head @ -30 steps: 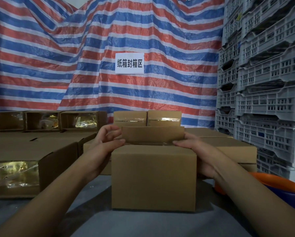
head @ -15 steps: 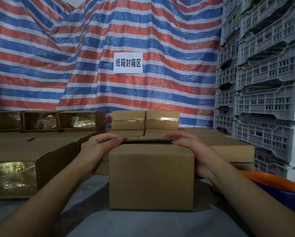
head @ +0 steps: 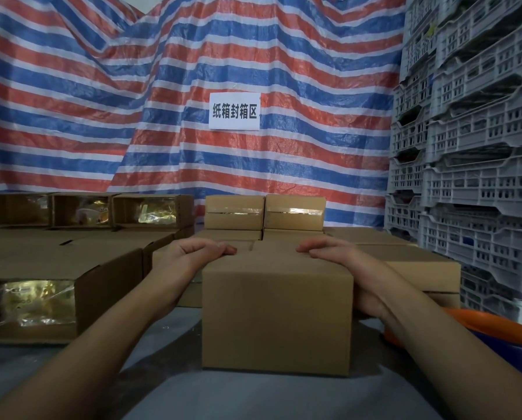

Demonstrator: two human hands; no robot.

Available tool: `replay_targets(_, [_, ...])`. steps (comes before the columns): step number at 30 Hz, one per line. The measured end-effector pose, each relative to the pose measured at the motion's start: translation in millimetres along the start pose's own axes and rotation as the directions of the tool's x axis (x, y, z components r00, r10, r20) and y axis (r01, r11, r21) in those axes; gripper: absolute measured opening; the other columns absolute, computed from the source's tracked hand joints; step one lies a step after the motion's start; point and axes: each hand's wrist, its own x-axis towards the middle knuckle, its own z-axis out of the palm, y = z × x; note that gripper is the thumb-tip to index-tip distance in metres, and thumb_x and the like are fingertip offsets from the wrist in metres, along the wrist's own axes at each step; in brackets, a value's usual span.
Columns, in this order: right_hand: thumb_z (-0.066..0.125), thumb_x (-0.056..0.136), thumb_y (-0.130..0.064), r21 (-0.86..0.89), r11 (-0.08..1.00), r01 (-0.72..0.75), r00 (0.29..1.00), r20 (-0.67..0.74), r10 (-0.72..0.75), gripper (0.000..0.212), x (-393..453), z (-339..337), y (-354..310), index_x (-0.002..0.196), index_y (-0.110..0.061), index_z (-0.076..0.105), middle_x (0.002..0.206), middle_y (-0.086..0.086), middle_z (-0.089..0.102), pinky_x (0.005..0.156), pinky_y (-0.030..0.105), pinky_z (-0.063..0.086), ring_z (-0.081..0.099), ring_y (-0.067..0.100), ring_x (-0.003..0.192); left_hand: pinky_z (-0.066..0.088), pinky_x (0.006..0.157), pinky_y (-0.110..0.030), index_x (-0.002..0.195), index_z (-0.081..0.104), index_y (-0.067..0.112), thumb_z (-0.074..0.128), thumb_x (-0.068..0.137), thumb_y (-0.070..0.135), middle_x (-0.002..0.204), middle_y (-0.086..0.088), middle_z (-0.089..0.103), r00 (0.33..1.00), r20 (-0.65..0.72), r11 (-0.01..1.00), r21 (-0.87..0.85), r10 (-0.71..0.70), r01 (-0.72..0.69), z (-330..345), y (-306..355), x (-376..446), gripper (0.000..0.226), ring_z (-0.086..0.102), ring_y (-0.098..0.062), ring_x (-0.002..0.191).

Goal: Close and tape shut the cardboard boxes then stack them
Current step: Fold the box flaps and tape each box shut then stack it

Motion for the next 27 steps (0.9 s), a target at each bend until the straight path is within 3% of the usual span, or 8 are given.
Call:
replay_targets(5, [0.067, 0.092, -0.018, -0.008, 1.0, -0.02, 1.0, -0.014, 0.02, 0.018, -0.6, 1.3, -1.3, 0.106, -0.023, 0.076, 0.111, 0.012, 0.071, 0.069, 0.036, 0.056, 0.07, 0.027, 0.092, 0.039, 0.104, -0.038, 0.088, 0.079, 0.032, 0.059, 0.086, 0.039, 0.104, 0.013, 0.074, 0.993, 0.098, 0.966, 0.256, -0.06, 0.033, -9.3, 20.6, 7.4, 0.021, 0.063, -0.006, 0.104])
replay_targets(9, [0.067, 0.092, -0.017, -0.014, 1.0, -0.007, 1.0, -0.026, 0.006, 0.015, 1.5, 1.1, 1.3, 0.103, -0.022, 0.077, 0.105, 0.011, 0.074, 0.067, 0.034, 0.056, 0.072, 0.024, 0.089, 0.031, 0.083, -0.022, 0.09, 0.072, 0.036, 0.042, 0.098, 0.051, 0.097, 0.023, 0.064, 0.992, 0.124, 0.807, 0.589, -0.04, -0.041, 10.5, 58.5, 19.3, 0.035, 0.051, 0.009, 0.095])
replay_targets(11, [0.067, 0.092, -0.017, -0.011, 1.0, 0.008, 1.0, -0.011, -0.008, 0.015, 2.3, 0.3, 1.6, 0.101, -0.024, 0.078, 0.104, 0.01, 0.075, 0.07, 0.035, 0.057, 0.073, 0.024, 0.089, 0.034, 0.079, -0.017, 0.111, 0.062, 0.043, 0.028, 0.087, 0.075, 0.105, 0.029, 0.058, 0.972, 0.231, 0.721, 0.667, 0.042, -0.19, 32.2, 73.2, 17.9, 0.053, 0.05, 0.012, 0.095])
replay_targets(14, [0.068, 0.091, -0.02, -0.007, 1.0, 0.012, 1.0, 0.022, -0.012, 0.016, 1.3, -1.3, 0.6, 0.101, -0.027, 0.078, 0.109, 0.013, 0.075, 0.077, 0.039, 0.056, 0.073, 0.029, 0.099, 0.037, 0.102, -0.03, 0.141, 0.039, 0.045, 0.023, 0.074, 0.092, 0.131, 0.027, 0.047, 0.9, 0.435, 0.608, 0.723, -0.034, -0.327, 56.5, 83.2, 11.6, 0.084, 0.046, 0.003, 0.119])
replay_targets(17, [0.069, 0.09, -0.019, -0.011, 1.0, 0.016, 1.0, 0.005, -0.016, 0.016, 2.0, -0.9, 1.7, 0.101, -0.025, 0.078, 0.117, 0.016, 0.07, 0.077, 0.039, 0.056, 0.068, 0.033, 0.107, 0.038, 0.078, -0.015, 0.143, 0.033, 0.048, 0.041, 0.083, 0.078, 0.12, 0.024, 0.052, 0.823, 0.554, 0.507, 0.748, -0.123, -0.428, 68.1, 72.6, 3.2, 0.067, 0.05, 0.009, 0.097])
replay_targets(19, [0.068, 0.091, -0.02, -0.043, 0.999, 0.022, 1.0, -0.004, -0.022, 0.014, 0.8, 0.1, 2.7, 0.098, -0.026, 0.078, 0.118, 0.014, 0.068, 0.076, 0.039, 0.057, 0.066, 0.031, 0.107, 0.033, 0.068, -0.01, 0.143, 0.032, 0.046, 0.048, 0.086, 0.071, 0.114, 0.022, 0.052, 0.826, 0.551, 0.476, 0.761, -0.114, -0.442, 71.0, 68.1, 0.5, 0.064, 0.049, 0.01, 0.088])
replay_targets(24, [0.068, 0.094, -0.03, -0.297, 0.95, 0.094, 0.99, -0.076, -0.122, 0.01, -10.3, 0.2, -8.4, 0.101, -0.029, 0.075, 0.113, 0.002, 0.069, 0.098, 0.047, 0.053, 0.064, 0.022, 0.109, 0.031, 0.076, -0.014, 0.144, 0.034, 0.041, 0.045, 0.085, 0.074, 0.139, 0.013, 0.049, 0.838, 0.53, 0.43, 0.793, -0.134, -0.432, 69.6, 69.7, 6.5, 0.069, 0.047, 0.005, 0.105])
replay_targets(27, [0.053, 0.102, -0.038, -0.549, 0.789, 0.275, 0.944, -0.003, -0.331, 0.018, -26.8, 2.7, -30.7, 0.1, -0.031, 0.069, 0.107, -0.003, 0.07, 0.086, 0.026, 0.051, 0.063, 0.009, 0.1, 0.028, 0.088, -0.022, 0.154, 0.02, 0.037, 0.042, 0.083, 0.078, 0.154, 0.011, 0.035, 0.855, 0.496, 0.386, 0.826, -0.151, -0.411, 68.9, 66.2, 5.4, 0.085, 0.04, -0.008, 0.131])
